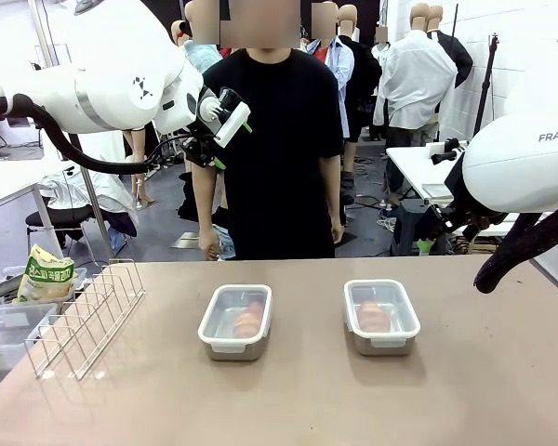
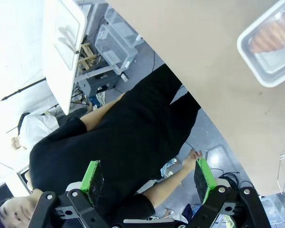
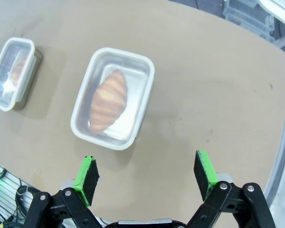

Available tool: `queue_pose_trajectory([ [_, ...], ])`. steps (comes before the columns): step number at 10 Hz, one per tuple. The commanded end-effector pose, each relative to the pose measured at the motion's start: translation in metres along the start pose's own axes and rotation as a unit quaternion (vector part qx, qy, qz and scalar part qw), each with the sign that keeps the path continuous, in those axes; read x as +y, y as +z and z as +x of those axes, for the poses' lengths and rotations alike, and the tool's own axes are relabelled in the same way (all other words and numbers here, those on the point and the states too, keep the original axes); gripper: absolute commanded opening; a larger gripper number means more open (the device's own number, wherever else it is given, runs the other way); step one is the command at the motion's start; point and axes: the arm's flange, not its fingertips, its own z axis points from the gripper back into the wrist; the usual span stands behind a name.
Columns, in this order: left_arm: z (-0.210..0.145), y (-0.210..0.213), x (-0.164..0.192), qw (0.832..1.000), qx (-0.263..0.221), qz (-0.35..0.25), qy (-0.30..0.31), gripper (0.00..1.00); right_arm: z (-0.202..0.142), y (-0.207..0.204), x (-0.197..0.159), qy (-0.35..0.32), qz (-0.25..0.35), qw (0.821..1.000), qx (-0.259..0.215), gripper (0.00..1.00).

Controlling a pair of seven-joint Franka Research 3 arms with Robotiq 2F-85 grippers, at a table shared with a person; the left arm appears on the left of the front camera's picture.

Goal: Place the bread in airtight containers.
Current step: Release when the human grabs the Airtight Container lid.

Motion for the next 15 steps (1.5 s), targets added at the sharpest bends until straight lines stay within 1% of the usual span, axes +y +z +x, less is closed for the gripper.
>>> queue_pose_trajectory([
  [1,-0.0005,0.0010,-0.0004,1.000,0.003,-0.001,0.005,1.00,-0.0005,0.0003,-0.0006,0.000,0.001,1.000,0.001,1.00],
  [15,-0.0005,0.0010,-0.0004,1.000,0.003,-0.001,0.005,1.00,-0.0005,0.0003,-0.0006,0.000,0.001,1.000,0.001,1.00],
])
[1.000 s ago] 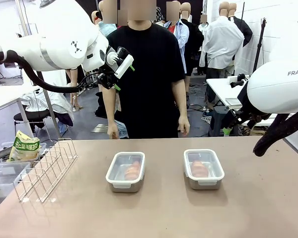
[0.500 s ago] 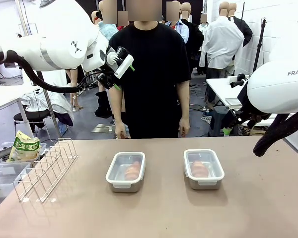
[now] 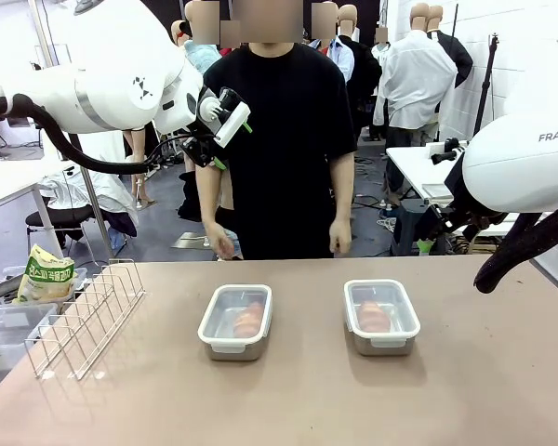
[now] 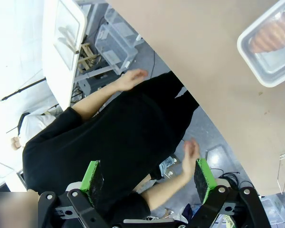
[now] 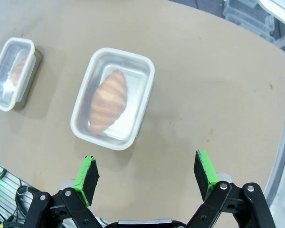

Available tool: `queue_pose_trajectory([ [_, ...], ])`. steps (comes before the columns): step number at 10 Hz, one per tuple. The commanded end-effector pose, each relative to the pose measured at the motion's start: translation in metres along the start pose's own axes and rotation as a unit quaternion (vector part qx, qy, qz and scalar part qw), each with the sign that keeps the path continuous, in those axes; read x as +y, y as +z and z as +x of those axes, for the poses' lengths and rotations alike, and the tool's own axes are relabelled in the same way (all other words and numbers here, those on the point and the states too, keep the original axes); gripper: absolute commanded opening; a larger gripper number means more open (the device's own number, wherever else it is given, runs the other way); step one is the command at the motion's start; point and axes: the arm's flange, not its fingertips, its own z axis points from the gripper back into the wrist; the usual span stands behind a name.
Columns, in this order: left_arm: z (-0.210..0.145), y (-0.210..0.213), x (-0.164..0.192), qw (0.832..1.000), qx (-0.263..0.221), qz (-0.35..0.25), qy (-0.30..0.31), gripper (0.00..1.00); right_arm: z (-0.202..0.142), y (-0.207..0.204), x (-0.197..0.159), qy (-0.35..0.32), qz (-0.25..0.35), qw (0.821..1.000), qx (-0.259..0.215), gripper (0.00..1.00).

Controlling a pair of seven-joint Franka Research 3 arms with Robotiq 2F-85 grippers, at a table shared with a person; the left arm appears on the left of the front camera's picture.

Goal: Place the bread in airtight containers.
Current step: Release when the human grabs the Airtight Container lid.

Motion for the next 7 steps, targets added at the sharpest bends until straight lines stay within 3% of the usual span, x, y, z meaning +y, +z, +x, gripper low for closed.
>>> queue_pose_trajectory([
  [1,-0.0005,0.0010,-0.0004,1.000,0.003,-0.001,0.005,1.00,-0.0005,0.0003,-0.0006,0.000,0.001,1.000,0.001,1.00],
  [7,-0.0005,0.0010,-0.0004,1.000,0.003,-0.001,0.005,1.00,-0.0005,0.0003,-0.0006,0.000,0.001,1.000,0.001,1.00],
])
